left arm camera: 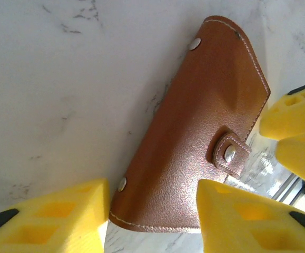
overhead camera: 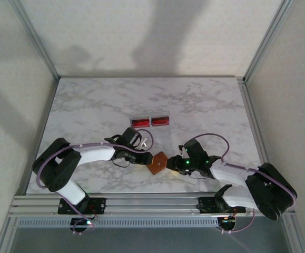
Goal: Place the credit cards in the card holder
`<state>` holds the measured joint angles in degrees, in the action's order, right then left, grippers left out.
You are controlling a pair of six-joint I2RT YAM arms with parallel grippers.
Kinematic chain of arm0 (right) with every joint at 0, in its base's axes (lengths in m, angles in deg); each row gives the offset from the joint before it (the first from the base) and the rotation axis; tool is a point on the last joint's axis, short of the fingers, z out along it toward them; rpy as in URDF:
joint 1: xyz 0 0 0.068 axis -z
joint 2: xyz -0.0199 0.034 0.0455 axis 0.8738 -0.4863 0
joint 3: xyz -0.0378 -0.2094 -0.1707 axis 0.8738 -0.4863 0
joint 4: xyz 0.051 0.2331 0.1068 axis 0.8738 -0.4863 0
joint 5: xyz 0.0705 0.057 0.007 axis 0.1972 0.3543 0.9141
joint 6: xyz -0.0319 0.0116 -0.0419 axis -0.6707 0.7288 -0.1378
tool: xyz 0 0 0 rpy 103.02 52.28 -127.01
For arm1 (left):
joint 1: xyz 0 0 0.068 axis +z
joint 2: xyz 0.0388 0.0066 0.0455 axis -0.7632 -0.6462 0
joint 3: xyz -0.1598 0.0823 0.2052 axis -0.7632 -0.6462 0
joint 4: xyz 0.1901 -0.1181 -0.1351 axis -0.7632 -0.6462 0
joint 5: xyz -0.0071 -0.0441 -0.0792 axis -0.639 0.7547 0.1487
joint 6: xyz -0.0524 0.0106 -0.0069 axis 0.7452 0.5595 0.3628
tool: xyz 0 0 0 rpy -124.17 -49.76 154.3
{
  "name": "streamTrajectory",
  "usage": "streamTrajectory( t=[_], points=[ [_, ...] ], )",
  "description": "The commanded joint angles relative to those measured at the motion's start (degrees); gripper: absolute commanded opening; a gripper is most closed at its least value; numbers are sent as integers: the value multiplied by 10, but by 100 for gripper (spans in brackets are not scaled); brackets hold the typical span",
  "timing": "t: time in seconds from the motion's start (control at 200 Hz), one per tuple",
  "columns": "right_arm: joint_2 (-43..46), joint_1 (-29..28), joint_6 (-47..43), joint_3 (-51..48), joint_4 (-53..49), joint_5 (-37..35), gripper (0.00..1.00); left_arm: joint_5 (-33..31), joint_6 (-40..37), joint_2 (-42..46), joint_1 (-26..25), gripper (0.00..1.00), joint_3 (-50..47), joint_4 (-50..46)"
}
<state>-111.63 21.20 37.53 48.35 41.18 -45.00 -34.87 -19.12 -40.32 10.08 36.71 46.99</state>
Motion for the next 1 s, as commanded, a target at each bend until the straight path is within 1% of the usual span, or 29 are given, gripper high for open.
streamTrajectory(
  t=[0.0, 0.035, 0.11, 0.155, 0.27, 0.345, 0.405, 0.521, 0.581, 0.616, 0.746, 0.801, 0.856, 0.946, 0.966, 0.996],
  points=[
    [-10, -4, -3, -3, 60, -12, 35, 13, 4, -1, -8, 42, 0, 21],
    [-10, -4, -2, -5, 67, -17, 34, 14, 5, 0, -11, 42, -1, 24],
    [-17, -3, -19, 7, 40, -32, 34, 17, 8, 0, -18, 42, 0, 29],
    [-23, -2, -25, 9, 42, -31, 34, 25, 9, -1, -20, 42, -1, 34],
    [-48, -2, -23, 14, 76, -18, 33, 67, 20, 1, -25, 42, -10, 61],
    [-71, -2, -33, 31, 76, -6, 28, 100, 34, 0, -25, 42, -22, 91],
    [-83, -2, -34, 37, 87, 6, 26, 119, 45, 3, -25, 41, -27, 109],
    [-96, -2, -51, 48, 95, 34, 22, 110, 34, 25, -24, 40, -30, 86],
    [-105, -2, -68, 50, 85, 47, 16, 104, 32, 43, -18, 40, -44, 86],
    [-110, -3, -75, 71, 81, 56, 13, 102, 34, 53, -12, 39, -53, 87],
    [-116, -5, -75, 61, 114, 81, 11, 79, 41, 82, 19, 38, -73, 66],
    [-113, -5, -79, 65, 105, 84, 12, 57, 43, 98, 30, 40, -77, 47],
    [-104, -5, -86, 70, 84, 81, 17, 7, 40, 112, 38, 43, -71, 9],
    [-85, -6, -89, 73, 51, 57, 26, -98, 29, 106, 37, 50, -43, -59],
    [-83, -6, -92, 74, 43, 49, 28, -108, 28, 99, 38, 50, -40, -63],
    [-81, -6, -95, 75, 33, 37, 31, -105, 25, 87, 38, 49, -36, -62]
  ],
)
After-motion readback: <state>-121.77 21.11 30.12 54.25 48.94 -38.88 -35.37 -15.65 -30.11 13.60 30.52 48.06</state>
